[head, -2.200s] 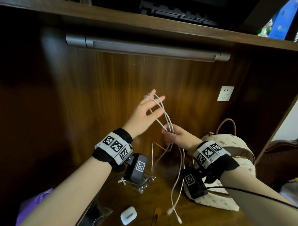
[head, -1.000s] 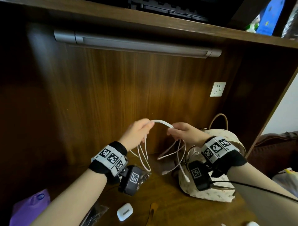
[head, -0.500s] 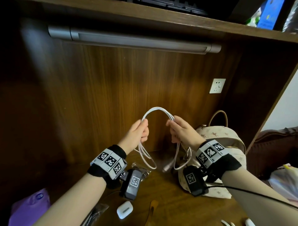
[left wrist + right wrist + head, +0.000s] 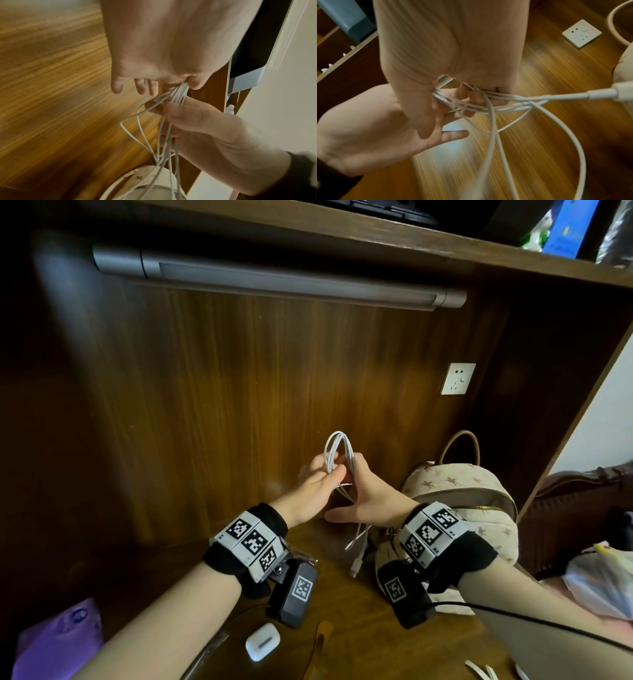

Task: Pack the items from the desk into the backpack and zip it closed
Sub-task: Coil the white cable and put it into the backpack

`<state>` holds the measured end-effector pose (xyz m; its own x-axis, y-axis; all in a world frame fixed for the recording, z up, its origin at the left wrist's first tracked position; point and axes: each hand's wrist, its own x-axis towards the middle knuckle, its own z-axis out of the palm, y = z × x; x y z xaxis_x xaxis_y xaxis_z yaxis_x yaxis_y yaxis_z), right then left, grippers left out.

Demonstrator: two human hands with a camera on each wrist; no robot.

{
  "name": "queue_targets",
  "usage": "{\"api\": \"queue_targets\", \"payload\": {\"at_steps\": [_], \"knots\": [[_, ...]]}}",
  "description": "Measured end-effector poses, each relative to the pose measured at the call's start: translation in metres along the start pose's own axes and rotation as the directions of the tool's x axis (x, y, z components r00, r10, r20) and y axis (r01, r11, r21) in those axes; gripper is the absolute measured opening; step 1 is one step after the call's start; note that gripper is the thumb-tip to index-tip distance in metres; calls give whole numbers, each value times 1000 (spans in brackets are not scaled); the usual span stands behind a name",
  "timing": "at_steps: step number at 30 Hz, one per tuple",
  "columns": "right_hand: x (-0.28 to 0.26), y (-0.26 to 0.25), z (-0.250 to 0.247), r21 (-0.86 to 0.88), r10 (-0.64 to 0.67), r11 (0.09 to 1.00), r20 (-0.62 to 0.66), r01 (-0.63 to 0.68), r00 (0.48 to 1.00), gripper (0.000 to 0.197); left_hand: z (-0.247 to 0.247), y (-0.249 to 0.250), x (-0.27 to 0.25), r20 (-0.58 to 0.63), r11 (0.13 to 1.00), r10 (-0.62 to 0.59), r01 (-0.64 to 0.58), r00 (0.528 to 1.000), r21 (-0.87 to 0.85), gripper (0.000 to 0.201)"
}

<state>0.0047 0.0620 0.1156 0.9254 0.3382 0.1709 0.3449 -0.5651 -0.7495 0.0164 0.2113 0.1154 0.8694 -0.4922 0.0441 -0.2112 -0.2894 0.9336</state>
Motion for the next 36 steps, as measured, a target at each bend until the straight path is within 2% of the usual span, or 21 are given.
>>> {"api": "queue_targets", "payload": {"at_steps": [2,4,8,11,13,15,17,19,21,23,26,28,31,33,36], "knots": [[1,2,1,-77,-4,997,-72,-1,997,68,2,6,-5,55,999,-11,14,998,-49,47],[1,4,0,-139,1,990,-147,-21,989,63,2,8,-7,65,999,-44,45,997,-19,48],[-1,7,1,-55,22,998,-86,-27,996,44,2,7,-10,79,989,-90,79,993,128,50],[-3,12,2,-114,38,992,-79,-47,996,33,1,9,-10,17,963,11,-15,1000,268,45],[-5,16,1,-86,81,993,-65,-87,995,32,-4,7,-8,-112,938,146,-101,983,331,36],[-8,20,1,-82,100,991,-39,-103,994,27,-11,5,-5,-210,950,188,-123,959,288,42],[-10,22,3,-141,73,987,-18,-74,997,20,-15,7,-3,-193,972,135,-92,972,216,56],[-11,20,6,-200,28,979,6,-26,1000,16,-14,9,-2,-131,984,103,-82,986,159,62],[-10,14,8,-221,-16,975,26,21,1000,12,-11,9,-2,-83,991,113,-106,990,87,58],[-8,7,8,-224,-52,973,41,60,998,17,-6,9,-3,-92,985,160,-153,983,79,52],[-8,3,4,-191,-65,979,47,73,997,16,-2,14,-6,-199,951,286,-252,937,179,30],[-9,3,0,-157,-79,985,-8,77,997,13,-3,19,-7,-263,931,351,-306,899,200,21],[-12,3,-3,-172,-98,982,-120,77,988,22,-11,26,-7,-362,932,361,-347,860,104,16],[-13,3,-4,-114,-95,991,-166,76,982,24,-16,29,-8,-401,930,344,-367,849,22,11],[-14,5,-6,-10,-60,998,-190,59,980,23,-18,34,-11,-436,914,350,-404,829,-33,20]]}}
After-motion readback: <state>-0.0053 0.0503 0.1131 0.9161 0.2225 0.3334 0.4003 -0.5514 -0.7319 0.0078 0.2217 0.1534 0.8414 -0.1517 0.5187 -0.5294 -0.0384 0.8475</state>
